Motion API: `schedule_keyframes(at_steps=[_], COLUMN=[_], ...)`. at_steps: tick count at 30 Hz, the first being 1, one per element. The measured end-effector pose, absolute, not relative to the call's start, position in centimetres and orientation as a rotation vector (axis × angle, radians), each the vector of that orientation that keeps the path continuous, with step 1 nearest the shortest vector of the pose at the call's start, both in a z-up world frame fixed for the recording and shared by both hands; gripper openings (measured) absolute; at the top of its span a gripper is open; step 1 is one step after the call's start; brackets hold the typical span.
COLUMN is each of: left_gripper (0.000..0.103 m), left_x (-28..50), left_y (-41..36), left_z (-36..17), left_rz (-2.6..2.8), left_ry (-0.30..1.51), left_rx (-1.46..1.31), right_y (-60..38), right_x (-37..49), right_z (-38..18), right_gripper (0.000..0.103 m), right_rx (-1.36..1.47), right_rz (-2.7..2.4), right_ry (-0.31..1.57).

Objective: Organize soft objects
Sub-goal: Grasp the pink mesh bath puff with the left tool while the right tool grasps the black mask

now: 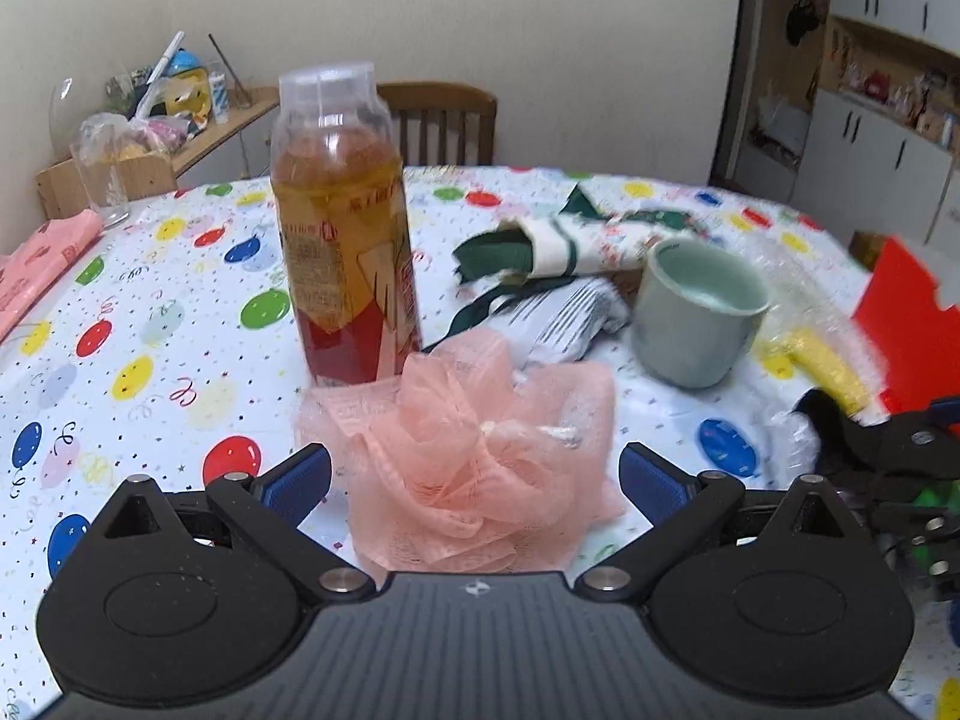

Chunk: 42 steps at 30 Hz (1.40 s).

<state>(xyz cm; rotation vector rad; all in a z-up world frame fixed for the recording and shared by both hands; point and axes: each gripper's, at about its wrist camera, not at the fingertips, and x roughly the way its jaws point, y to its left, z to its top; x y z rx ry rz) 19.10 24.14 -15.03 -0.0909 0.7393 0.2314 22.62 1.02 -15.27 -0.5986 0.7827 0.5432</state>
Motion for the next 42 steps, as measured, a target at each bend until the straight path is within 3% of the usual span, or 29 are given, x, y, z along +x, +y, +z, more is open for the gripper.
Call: schedule_keyframes(at_steps=[6, 13, 17, 20, 24, 27, 32, 42], left_gripper=[0.103, 0.100, 0.081, 0.068, 0.048, 0.041, 0.035, 0.034], left_x=[20.3, 20.6, 20.7, 20.7, 20.5, 20.4, 20.2, 19.8], left_y=[24.6, 25.0, 25.4, 25.6, 25.9, 25.7, 25.3, 24.4], left_z=[-16.9, -17.4, -17.4, -17.4, -17.2, -17.0, -16.4, -13.7], left_rz=[0.250, 0.261, 0.254, 0.256, 0.257, 0.259, 0.260, 0.238], left_ry=[0.787, 0.800, 0.815, 0.825, 0.828, 0.828, 0.816, 0.790], left_rx=[-0.082, -0.103, -0.141, -0.157, -0.182, -0.173, -0.150, -0.158], right_y=[1.6, 1.7, 1.7, 1.5, 0.9, 0.4, -1.5, -6.4], right_x=[23.0, 23.3, 23.3, 23.4, 23.5, 23.6, 24.6, 26.3], right_z=[-15.2, -14.9, -14.5, -14.2, -13.7, -13.2, -11.5, -8.2], right_gripper=[0.066, 0.037, 0.014, 0.007, 0.004, 0.004, 0.003, 0.003], right_rx=[-0.600, -0.560, -0.537, -0.526, -0.490, -0.466, -0.347, -0.065], right_rz=[0.562, 0.580, 0.586, 0.574, 0.558, 0.544, 0.501, 0.456], right_ry=[0.787, 0.800, 0.793, 0.785, 0.770, 0.754, 0.749, 0.770])
